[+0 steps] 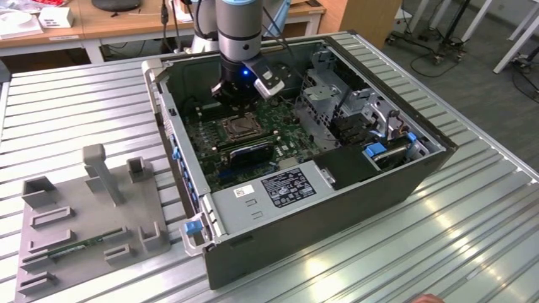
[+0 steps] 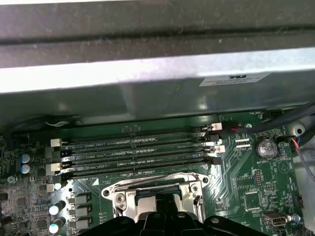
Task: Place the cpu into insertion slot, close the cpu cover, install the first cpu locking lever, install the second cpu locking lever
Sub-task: 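Install the first cpu locking lever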
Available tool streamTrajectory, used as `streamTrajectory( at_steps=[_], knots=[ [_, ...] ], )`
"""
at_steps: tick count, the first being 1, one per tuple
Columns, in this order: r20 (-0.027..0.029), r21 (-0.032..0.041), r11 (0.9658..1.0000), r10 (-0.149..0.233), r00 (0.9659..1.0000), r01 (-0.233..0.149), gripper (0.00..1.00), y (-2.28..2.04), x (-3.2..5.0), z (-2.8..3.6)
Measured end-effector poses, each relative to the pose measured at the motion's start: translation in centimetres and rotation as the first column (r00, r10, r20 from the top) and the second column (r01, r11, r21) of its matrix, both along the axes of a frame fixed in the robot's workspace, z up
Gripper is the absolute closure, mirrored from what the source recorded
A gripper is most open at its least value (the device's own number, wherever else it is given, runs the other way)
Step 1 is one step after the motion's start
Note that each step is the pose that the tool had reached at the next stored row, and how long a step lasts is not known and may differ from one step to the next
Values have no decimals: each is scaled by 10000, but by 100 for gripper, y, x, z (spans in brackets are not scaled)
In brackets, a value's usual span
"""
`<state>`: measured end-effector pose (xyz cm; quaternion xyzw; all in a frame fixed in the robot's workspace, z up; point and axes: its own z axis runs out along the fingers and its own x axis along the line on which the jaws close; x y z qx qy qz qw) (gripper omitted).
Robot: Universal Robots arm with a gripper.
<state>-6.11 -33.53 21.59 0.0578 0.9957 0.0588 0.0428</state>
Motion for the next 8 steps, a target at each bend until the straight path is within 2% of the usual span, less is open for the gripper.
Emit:
streamTrajectory(
  at_steps=[2, 3, 5, 7, 8],
  knots=[
    [-53, -145, 9999, 2, 10000, -3, 89, -1, 1, 0],
    [-101, -229, 9997, 3, 9999, -5, 89, -1, 1, 0],
    [-224, -417, 9991, 0, 9997, -9, 89, -1, 1, 0],
    [-371, -621, 9981, -9, 9993, -14, 89, -1, 1, 0],
    [-415, -687, 9976, -12, 9991, -17, 89, -1, 3, 0]
  ],
)
